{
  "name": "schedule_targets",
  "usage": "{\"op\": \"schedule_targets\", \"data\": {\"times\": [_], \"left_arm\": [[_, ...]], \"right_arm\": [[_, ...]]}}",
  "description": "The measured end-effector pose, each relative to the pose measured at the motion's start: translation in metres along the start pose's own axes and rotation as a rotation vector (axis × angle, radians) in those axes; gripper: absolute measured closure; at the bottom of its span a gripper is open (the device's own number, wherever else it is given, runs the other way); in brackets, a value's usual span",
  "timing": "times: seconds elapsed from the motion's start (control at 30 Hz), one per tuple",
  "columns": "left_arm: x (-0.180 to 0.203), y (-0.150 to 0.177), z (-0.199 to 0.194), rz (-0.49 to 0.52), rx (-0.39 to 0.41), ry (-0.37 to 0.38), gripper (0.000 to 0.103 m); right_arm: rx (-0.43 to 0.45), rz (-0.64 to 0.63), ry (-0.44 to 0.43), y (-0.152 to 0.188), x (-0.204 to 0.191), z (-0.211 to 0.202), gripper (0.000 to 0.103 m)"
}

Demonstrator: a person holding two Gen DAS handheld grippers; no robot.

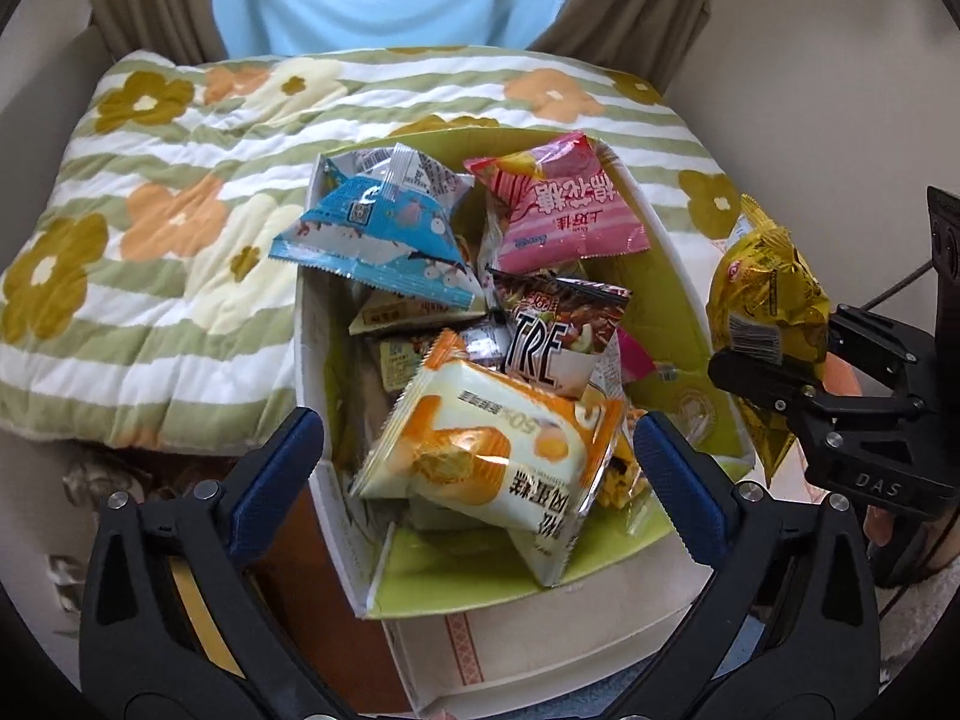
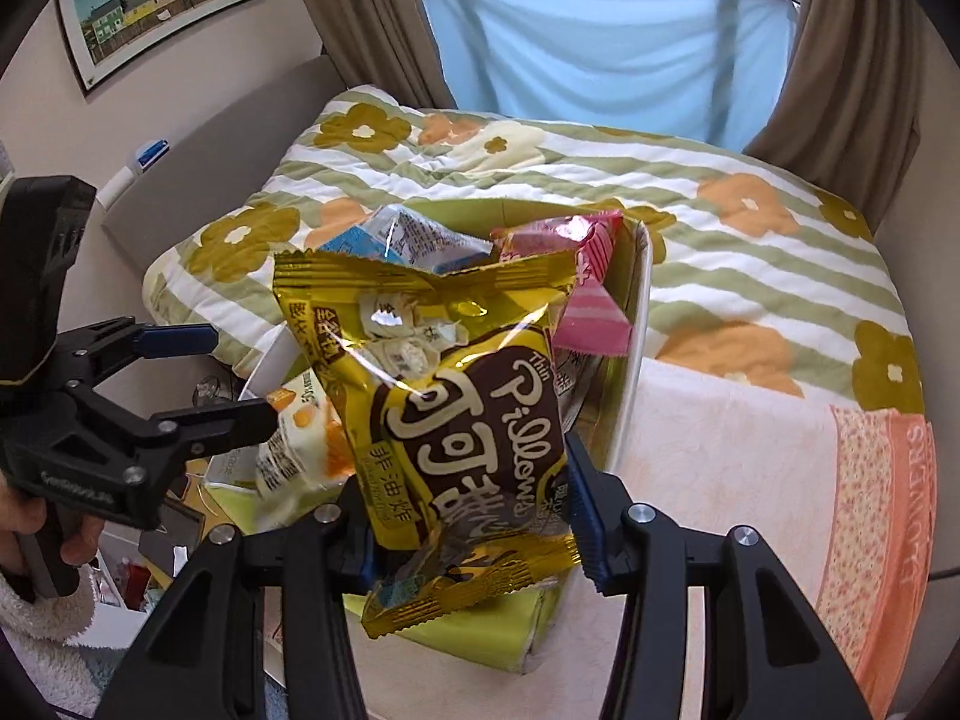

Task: Organize snacks

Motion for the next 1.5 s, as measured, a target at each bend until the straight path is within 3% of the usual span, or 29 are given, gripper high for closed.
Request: {"op": "schedule_targets", "data": {"times": [0.4, 0.43, 0.53, 0.57, 0.9, 1.13, 1.5], "left_arm": [[0.006, 0.022, -0.019, -0.065, 0.02, -0.033, 0.001], [0.005, 0.023, -0.02, -0.068, 0.022, -0.038, 0.001], [0.002, 0.026, -0.025, -0.063, 0.031, -0.051, 0.001], [0.001, 0.026, -0.026, -0.06, 0.032, -0.055, 0.001], [0.0, 0.028, -0.032, -0.032, 0.047, -0.058, 0.001], [0.025, 0.025, -0.067, -0.006, 0.108, -0.105, 0.001], [0.123, 0.045, -0.174, -0.02, 0.34, -0.234, 0.001]], "right_arm": [[-0.064, 0.078, 0.008, 0.0, -0.002, 0.015, 0.055], [-0.069, 0.086, 0.01, 0.001, -0.003, 0.017, 0.05], [-0.051, 0.115, 0.022, 0.001, -0.004, 0.015, 0.012], [-0.037, 0.123, 0.027, 0.001, -0.004, 0.012, 0.007], [0.005, 0.188, 0.109, 0.008, 0.002, -0.005, 0.006], [0.075, 0.19, 0.102, 0.012, -0.002, -0.038, 0.006], [0.297, 0.141, 0.079, 0.046, 0.018, -0.175, 0.006]]}}
Point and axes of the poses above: each gripper's, at about its wrist camera, not at the fingertips, and z roughly the way its jaws point, x to its right, y to its underside, the point moved 6 cm from there along z, roughly the way its jaws point, and after that the axes turned 14 degrees about z, right-handed, at the moved point
